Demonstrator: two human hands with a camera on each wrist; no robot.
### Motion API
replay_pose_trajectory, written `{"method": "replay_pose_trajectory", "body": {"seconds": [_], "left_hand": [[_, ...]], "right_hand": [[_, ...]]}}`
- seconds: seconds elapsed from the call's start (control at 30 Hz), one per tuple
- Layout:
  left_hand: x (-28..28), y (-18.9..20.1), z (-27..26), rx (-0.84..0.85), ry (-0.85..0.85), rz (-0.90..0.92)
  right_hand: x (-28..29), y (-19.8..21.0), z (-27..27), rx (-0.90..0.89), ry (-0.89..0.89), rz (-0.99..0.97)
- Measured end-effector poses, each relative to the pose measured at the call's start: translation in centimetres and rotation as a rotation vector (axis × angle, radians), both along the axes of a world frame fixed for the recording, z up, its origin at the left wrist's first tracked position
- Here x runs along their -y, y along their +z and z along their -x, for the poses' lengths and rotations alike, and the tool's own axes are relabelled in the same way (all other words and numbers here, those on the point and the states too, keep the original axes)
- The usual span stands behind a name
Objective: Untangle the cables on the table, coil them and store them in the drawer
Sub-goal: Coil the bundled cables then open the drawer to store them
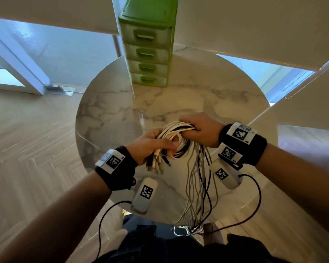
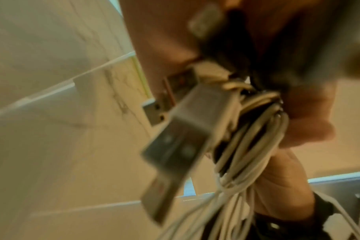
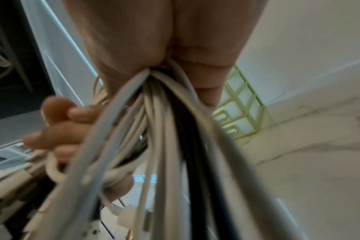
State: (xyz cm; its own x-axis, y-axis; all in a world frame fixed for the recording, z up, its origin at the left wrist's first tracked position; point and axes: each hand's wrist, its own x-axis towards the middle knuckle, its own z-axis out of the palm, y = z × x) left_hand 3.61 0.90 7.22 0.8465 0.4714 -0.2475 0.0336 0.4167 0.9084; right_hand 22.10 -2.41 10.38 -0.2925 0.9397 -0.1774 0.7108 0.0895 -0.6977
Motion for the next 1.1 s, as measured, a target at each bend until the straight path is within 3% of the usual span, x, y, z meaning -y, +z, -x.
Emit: {"method": "replay_pose_trajectory", "body": {"seconds": [0.1, 0.2, 0.33, 0.47, 0.53, 0.6, 0.77, 0.9, 1.1], "left_hand": [[0.8, 0.2, -0.7, 0.122, -0.09, 0.075], [1.0, 1.1, -1.1, 0.192, -0.058, 0.084], [1.1, 1.6, -1.0, 0.292, 0.055, 0.223], [1.1, 1.7, 0.0, 0.53, 0.13, 0.455], [0.3, 1.8, 0.9, 0.601, 0.176, 0.582], [-0.3, 1.7, 1.6, 0.594, 0.237, 0.616], [-0.7, 1.4, 1.9, 0.57, 0.378, 0.619], [-1.8, 1.6, 3.2, 0.626, 0.47, 0.725], [-2.9, 0.1, 3.6, 0.401, 0.858, 0.662]], "right_hand": [[-0.3, 0.5, 0.3, 0.022, 0.033, -0.026], [-0.6, 0.5, 0.4, -0.024, 0.002, -0.024], [-0.8, -0.6, 0.7, -0.344, -0.178, -0.003], [0.5, -1.5, 1.0, -0.942, -0.165, 0.343], [1.4, -1.8, 1.3, -1.058, -0.197, 0.477], [1.6, -2.3, 1.7, -0.933, -0.212, 0.474], [1.9, -4.4, 3.5, -0.403, -0.271, 0.272], [5.4, -8.0, 5.1, -0.201, -0.331, 0.336], [7.4, -7.6, 6.8, 0.021, -0.151, 0.281]]}}
